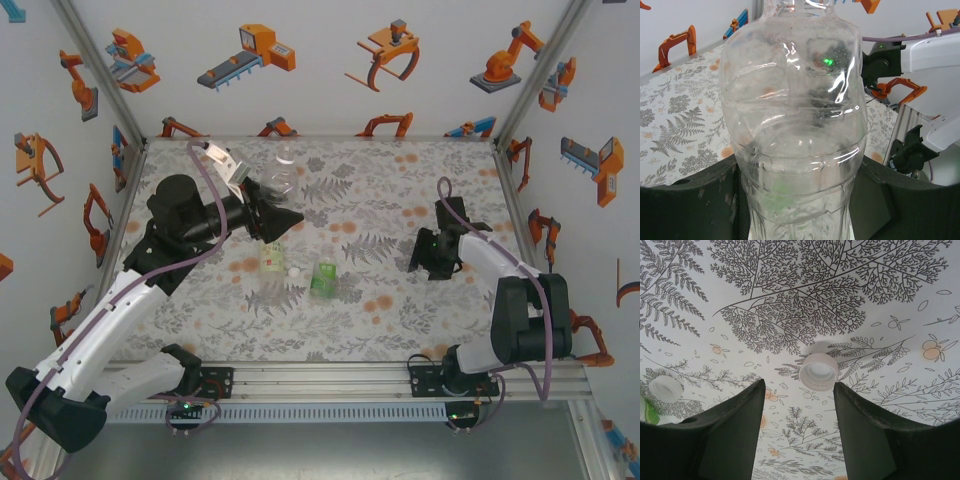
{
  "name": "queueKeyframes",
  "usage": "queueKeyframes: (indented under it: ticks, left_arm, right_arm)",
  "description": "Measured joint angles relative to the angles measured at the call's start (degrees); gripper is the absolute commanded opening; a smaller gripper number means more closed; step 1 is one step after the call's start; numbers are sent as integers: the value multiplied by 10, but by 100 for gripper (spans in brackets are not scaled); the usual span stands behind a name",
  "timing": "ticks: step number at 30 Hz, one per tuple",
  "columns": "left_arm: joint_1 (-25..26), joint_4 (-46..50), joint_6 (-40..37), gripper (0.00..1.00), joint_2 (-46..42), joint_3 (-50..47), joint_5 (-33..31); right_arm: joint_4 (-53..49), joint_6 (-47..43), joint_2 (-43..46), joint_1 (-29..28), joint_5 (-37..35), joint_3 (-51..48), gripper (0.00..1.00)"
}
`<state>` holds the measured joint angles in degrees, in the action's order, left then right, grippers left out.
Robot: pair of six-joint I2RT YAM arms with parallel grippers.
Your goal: Screw on the bottle caps
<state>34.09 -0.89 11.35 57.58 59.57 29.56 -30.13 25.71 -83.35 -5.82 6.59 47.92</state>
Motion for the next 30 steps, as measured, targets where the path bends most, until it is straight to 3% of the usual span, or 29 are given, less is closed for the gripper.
queueKeyframes:
  ticks: [18, 30]
  left_arm:
    - [0, 0, 0, 0, -9, -2, -2]
    - [0, 0, 0, 0, -9, -5, -2]
  right_arm:
    - [11, 0, -18, 0, 0, -8, 52]
    - [23, 1, -31, 0, 0, -20, 44]
